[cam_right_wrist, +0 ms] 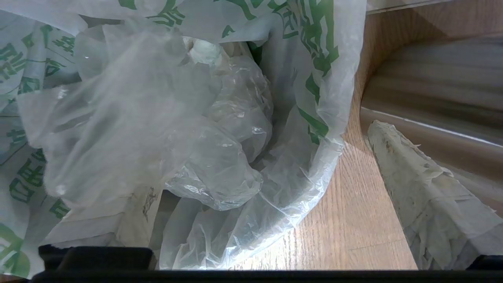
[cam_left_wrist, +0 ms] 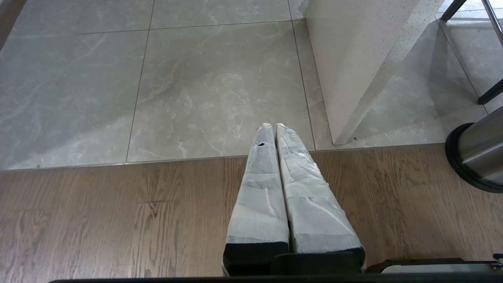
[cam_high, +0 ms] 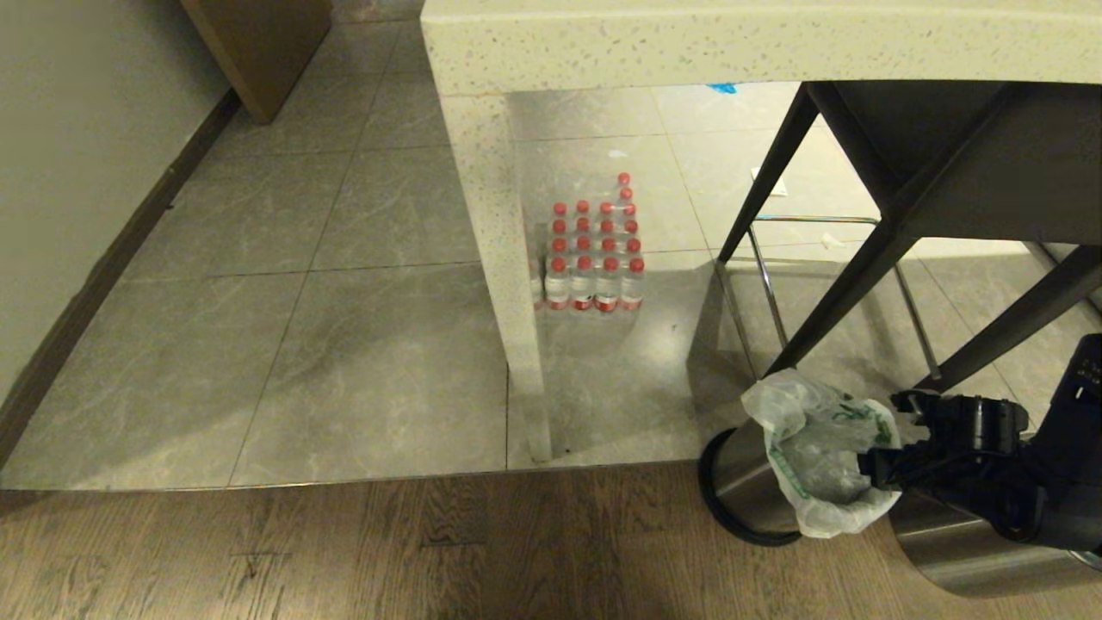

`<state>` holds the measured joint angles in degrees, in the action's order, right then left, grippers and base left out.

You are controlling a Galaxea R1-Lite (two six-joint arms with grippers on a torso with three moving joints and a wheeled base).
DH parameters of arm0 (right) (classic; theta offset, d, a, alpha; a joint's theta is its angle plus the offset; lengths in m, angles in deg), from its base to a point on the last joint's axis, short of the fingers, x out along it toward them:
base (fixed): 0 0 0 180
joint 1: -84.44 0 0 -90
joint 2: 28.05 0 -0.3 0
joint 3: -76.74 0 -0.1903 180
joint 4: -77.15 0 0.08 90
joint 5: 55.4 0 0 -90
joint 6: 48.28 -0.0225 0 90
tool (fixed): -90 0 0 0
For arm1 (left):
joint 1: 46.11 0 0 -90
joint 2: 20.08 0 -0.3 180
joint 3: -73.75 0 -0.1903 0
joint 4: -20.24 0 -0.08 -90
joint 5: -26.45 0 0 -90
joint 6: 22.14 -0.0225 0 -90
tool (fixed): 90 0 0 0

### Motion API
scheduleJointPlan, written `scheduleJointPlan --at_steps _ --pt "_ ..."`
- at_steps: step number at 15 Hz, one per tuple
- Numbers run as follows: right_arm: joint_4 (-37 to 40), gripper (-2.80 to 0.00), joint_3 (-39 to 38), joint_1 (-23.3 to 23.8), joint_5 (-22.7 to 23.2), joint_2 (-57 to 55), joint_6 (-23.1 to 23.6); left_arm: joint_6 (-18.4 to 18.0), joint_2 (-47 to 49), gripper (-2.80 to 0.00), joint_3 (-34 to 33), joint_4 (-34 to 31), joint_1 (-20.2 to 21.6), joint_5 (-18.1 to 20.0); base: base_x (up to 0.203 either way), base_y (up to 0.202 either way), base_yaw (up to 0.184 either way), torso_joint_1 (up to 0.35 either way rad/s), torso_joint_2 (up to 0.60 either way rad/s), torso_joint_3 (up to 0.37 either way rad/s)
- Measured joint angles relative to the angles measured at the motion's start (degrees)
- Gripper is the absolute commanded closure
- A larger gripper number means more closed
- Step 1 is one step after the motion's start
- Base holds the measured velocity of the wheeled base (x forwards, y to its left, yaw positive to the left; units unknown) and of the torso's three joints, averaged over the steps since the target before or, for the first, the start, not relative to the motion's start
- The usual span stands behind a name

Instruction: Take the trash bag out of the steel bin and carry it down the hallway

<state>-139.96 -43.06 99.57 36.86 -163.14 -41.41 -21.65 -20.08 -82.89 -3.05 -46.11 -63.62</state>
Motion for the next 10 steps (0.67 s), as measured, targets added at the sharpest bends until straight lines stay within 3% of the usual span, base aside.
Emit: scheduleJointPlan --at_steps 10 --pt "0.0 -2.8 0.0 0.0 0.0 0.0 0.0 0.0 0.0 0.0 0.0 0.0 0.0 0.0 0.0 0.0 0.0 0.0 0.0 0.0"
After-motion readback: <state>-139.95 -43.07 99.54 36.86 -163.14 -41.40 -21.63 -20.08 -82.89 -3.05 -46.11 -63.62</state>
